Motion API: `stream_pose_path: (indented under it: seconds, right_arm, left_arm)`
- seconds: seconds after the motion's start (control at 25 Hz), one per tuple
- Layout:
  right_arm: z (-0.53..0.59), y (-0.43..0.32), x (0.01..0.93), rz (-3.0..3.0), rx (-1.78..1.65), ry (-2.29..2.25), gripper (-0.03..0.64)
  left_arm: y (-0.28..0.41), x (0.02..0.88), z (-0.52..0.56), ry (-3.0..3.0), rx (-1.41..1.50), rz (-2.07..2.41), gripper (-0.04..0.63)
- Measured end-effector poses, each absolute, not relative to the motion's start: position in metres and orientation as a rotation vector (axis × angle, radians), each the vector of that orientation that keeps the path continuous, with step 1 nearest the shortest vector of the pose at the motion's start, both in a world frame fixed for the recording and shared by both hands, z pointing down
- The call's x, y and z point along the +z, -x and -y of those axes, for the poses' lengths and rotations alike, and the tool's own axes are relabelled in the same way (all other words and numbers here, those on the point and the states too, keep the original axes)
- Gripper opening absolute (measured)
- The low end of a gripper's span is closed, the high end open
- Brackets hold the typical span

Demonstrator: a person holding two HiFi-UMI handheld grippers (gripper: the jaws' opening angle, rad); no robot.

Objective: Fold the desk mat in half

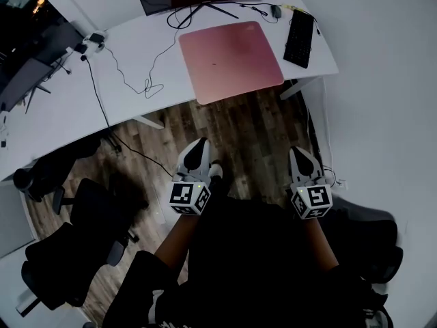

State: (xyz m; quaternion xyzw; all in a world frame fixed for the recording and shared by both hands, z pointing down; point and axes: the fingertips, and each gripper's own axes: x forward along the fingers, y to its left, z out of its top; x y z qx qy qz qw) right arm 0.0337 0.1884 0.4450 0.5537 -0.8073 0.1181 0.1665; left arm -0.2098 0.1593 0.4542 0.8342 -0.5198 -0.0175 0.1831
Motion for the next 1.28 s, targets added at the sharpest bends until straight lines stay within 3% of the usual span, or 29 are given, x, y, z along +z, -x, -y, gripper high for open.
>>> stream_pose_path:
  seconds: [0.44,0.84,1.28]
  right_arm:
    - [-0.135,0.008,0.446,2.327,0.446,-1.541,0.000]
    - [-0.116,0.058,0.439,2.381,0.228,-1.317,0.000]
    - [-0.045,0.052,0.454,2.554,0.351,-1.195,0.000]
  left_arm:
    - [0.231,0.462,-0.108,-2.339,-0.137,1.415,0.026]
    - [0.238,0.499,-0.117,-2.260,-0.065,1.428,0.026]
    - [0.240,0.512,-0.086,-2.157,0.011,1.619,0.026]
